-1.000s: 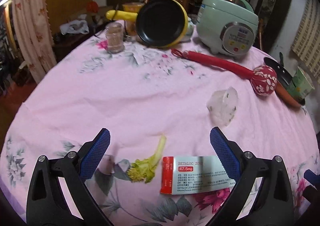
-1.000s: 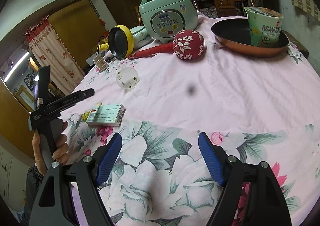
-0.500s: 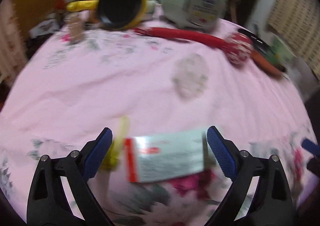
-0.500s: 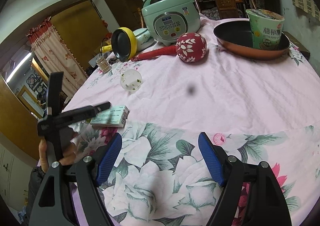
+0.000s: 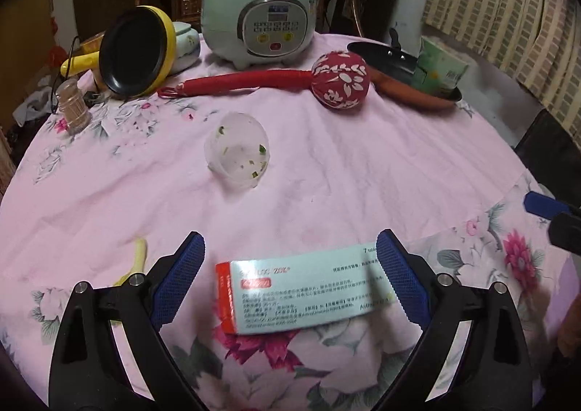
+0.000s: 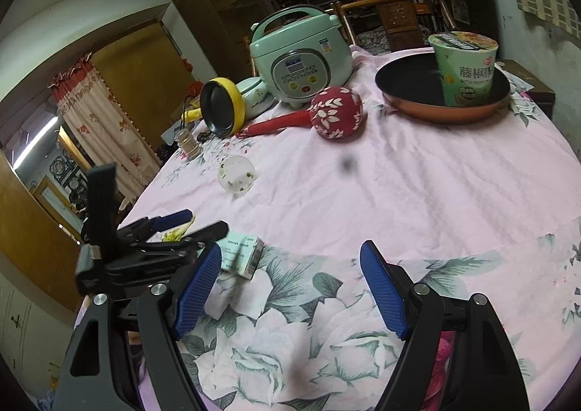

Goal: Collect trash
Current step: 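Grasp the white-and-green medicine box with the left tool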

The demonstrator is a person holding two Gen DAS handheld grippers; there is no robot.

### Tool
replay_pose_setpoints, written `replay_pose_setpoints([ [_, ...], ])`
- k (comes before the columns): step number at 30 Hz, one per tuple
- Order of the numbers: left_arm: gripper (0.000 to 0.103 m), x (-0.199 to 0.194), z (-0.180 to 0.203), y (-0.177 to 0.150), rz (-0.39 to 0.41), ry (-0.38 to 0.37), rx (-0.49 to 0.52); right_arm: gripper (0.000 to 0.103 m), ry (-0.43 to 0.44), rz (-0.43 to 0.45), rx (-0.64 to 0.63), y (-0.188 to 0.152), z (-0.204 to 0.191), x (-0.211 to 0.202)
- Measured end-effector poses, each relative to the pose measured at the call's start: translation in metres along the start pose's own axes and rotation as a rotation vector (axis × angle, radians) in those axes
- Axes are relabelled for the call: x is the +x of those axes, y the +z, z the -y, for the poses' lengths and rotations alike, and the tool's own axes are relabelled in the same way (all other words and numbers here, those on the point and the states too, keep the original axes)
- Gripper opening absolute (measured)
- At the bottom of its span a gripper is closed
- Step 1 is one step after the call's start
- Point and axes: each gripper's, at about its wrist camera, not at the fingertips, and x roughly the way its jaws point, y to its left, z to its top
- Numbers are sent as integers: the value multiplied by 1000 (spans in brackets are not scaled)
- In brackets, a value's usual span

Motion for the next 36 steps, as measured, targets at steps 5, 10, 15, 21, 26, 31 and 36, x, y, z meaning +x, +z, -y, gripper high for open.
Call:
replay_pose_setpoints([
  [5,92,14,16,-2,-37,13,68,78,2,11,33,4,8,-3],
  [10,92,19,36,-18,-142,-54,148,78,-10,9,26,5,10,-2],
  [15,93,-3,61,-49,-243,-100,262,78,1,23,61,8,19,-9],
  [21,92,-38,68,-68,-170,33,381,79,94,2,115,6,21,-13],
  [26,92,-16,69,-53,-179,40,382,79,90,1,122,6,21,-13],
  [31,92,-11,62,-56,-200,-4,361,79,103,-9,138,8,26,-12],
  [36,92,-46,58,-73,-163,-18,413,79,141,-32,153,7,27,-10],
])
